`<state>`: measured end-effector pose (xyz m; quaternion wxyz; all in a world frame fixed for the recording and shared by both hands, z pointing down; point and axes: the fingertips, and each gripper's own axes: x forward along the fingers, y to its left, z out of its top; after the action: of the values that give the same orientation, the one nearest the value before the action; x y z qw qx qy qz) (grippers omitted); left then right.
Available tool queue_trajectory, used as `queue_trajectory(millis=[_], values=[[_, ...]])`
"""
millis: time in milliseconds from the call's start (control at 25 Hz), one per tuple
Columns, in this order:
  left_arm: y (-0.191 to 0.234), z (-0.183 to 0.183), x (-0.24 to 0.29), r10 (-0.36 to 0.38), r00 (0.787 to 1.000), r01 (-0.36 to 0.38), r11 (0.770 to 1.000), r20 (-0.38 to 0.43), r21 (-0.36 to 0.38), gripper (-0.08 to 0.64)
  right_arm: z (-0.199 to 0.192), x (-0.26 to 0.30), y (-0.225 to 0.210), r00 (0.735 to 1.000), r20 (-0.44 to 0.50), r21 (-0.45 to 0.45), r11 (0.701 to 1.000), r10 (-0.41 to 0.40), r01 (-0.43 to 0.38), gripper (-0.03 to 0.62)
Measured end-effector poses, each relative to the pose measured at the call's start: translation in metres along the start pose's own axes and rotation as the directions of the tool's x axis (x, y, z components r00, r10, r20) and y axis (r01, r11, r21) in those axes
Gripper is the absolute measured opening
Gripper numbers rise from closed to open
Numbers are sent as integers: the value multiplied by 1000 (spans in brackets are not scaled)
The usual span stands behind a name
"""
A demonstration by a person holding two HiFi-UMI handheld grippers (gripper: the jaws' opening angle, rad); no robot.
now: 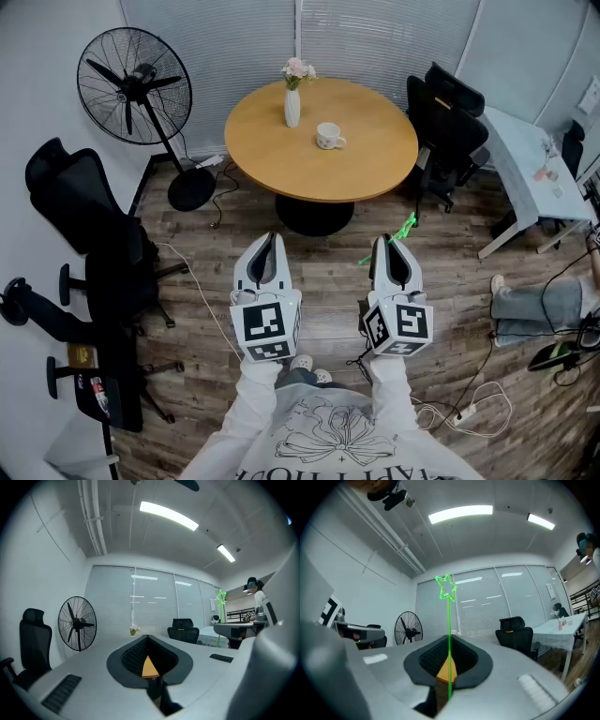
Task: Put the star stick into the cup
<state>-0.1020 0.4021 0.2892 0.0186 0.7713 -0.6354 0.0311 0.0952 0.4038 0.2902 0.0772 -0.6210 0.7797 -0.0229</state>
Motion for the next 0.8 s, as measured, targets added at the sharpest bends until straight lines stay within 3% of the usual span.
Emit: queue_trajectory(millis=[800], values=[[29, -5, 35, -10, 1000, 11, 1000, -6, 12, 6, -12, 42, 8, 1000, 5, 17, 1000, -11, 11, 26]])
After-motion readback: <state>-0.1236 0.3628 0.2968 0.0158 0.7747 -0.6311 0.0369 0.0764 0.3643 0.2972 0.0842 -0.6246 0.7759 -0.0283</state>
